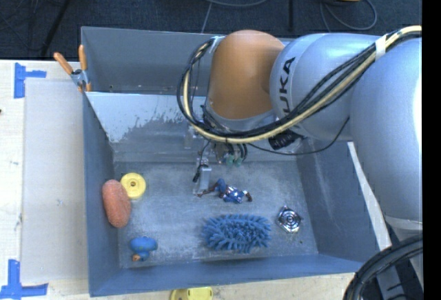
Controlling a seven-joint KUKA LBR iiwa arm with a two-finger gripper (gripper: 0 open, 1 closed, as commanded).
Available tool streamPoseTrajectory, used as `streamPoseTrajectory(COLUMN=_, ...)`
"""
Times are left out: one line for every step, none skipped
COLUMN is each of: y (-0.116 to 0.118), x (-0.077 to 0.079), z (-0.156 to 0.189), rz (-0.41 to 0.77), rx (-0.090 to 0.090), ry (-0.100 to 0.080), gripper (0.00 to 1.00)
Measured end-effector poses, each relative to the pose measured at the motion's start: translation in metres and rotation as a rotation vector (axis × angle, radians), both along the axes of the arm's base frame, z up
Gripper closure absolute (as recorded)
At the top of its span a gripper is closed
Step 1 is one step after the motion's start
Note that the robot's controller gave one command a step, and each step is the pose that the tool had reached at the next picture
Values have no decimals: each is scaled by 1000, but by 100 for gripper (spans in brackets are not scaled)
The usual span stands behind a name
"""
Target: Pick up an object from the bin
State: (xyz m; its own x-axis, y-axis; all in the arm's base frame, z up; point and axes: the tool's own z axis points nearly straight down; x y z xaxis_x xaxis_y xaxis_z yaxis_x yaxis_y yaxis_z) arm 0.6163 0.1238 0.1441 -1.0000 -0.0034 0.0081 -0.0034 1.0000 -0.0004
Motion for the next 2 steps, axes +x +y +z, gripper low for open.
streamPoseTrajectory(y=0, x=2, z=5, rz=-2, rx=1, ry=-8, gripper=0)
streamPoseTrajectory(y=-42, x=-43, z=17, rz=-63, rx=1, ry=-5, gripper=0)
